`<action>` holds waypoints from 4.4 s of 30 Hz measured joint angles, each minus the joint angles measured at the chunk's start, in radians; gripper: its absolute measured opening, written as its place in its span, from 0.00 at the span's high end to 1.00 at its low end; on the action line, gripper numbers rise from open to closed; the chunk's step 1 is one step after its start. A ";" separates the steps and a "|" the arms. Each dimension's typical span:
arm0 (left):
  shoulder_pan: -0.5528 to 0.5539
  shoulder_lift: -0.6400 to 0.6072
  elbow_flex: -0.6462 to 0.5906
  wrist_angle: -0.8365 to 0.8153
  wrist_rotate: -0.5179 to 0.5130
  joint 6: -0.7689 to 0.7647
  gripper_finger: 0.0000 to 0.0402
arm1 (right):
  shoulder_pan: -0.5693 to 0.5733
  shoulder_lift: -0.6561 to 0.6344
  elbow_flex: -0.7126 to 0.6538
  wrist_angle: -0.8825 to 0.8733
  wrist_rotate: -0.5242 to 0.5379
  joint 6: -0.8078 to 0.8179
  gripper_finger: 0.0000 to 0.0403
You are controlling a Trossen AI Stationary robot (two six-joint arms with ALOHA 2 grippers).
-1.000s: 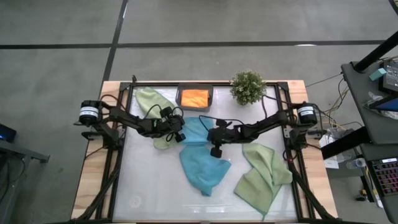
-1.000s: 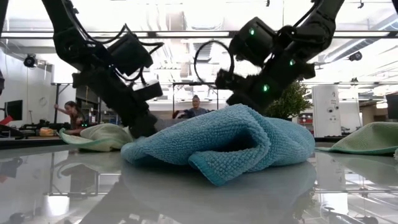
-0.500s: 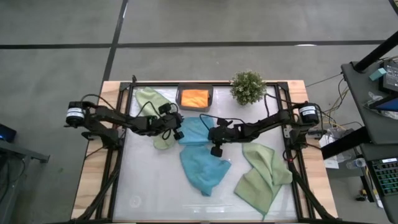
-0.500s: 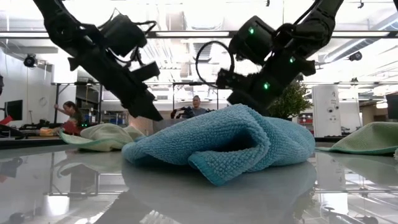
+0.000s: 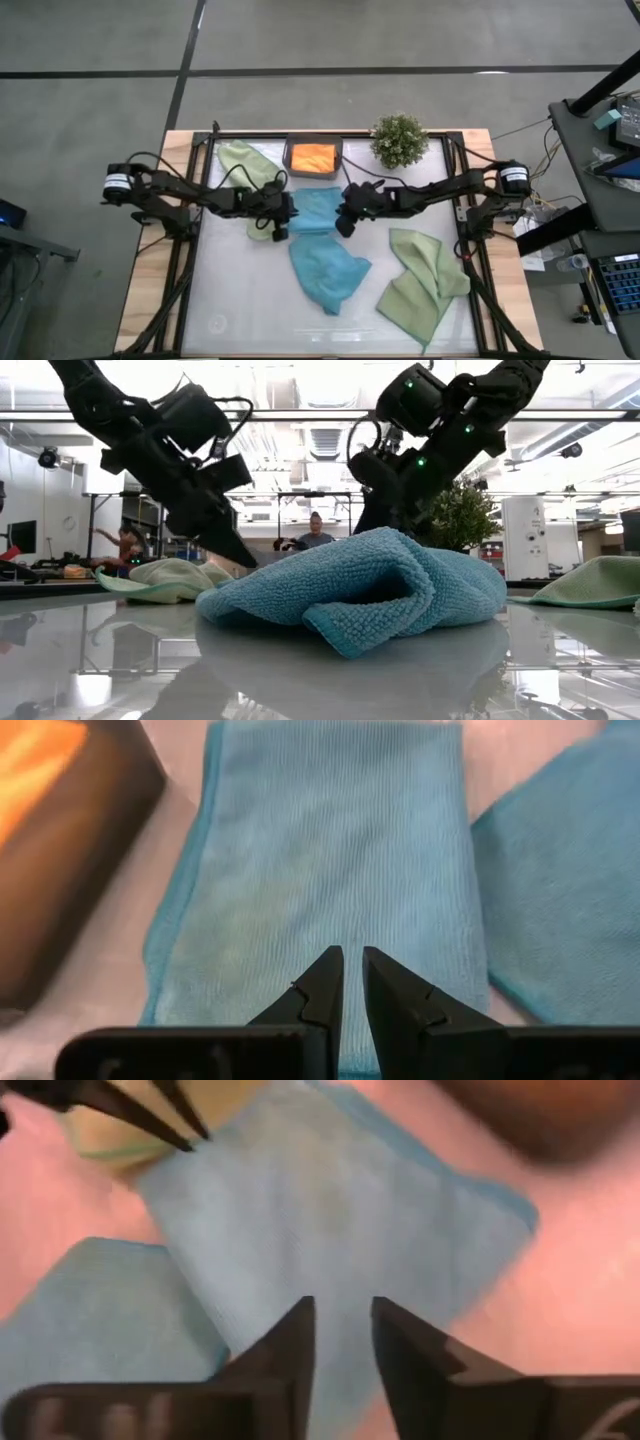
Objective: Fold microfiber towels
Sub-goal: Fold the left blue microfiber towel
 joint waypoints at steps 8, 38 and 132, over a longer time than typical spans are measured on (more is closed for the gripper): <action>0.000 0.081 0.000 0.003 0.000 -0.001 0.93 | -0.033 0.006 0.000 -0.114 0.000 0.169 0.51; 0.000 0.106 0.001 0.009 -0.002 -0.003 0.93 | -0.041 0.144 -0.004 0.104 0.006 0.182 0.75; 0.000 0.325 0.019 0.415 0.004 -0.001 0.93 | -0.108 0.426 0.639 -0.547 -0.048 -0.024 0.95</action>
